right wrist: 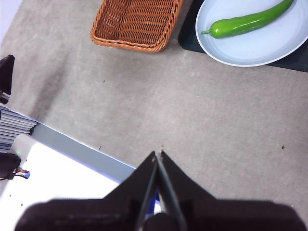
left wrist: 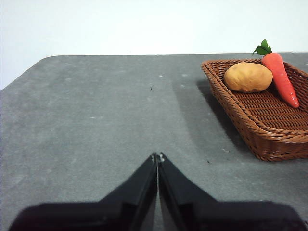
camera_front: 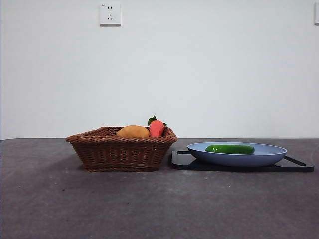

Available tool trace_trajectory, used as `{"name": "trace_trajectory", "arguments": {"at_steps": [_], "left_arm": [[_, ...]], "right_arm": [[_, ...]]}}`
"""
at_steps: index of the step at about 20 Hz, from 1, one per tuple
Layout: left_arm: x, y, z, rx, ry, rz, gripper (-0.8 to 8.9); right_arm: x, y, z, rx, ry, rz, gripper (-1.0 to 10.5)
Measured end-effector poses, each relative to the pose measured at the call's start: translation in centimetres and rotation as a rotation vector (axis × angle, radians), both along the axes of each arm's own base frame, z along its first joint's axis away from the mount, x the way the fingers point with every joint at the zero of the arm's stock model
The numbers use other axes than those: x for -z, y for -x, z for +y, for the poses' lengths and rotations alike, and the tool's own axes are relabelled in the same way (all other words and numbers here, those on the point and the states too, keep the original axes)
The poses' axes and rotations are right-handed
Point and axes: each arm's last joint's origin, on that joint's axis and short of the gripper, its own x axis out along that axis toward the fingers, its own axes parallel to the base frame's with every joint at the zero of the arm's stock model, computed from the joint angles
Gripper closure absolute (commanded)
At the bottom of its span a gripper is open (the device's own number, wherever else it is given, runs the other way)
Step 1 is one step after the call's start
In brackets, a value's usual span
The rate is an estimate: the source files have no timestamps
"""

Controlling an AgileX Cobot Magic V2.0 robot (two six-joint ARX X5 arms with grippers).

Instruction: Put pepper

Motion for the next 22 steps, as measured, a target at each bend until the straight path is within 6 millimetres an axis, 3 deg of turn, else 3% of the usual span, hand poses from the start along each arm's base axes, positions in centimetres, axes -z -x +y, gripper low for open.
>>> {"name": "trace_trajectory", "arguments": {"at_steps": [7,13,15,22], "left_arm": [[0.0,0.0,0.0,0.0,0.0,0.0,8.05],[0.0,0.0,0.0,0.0,0.0,0.0,8.05],[0.0,0.0,0.0,0.0,0.0,0.0,8.06],[0.0,0.0,0.0,0.0,0.0,0.0,8.06]], "right_arm": [[-0.2,0.4,-0.3,0.022,-0.001,-0.026,9.4],[-2.2,5.1,-2.3,0.18,-0.005,-0.567,9.4],[-1.1,5.4,-2.4,0.211,-0.01,-0.708,9.4],[7.5,2.6,-2.9,0.335,0.012,-0.904,9.4]]}}
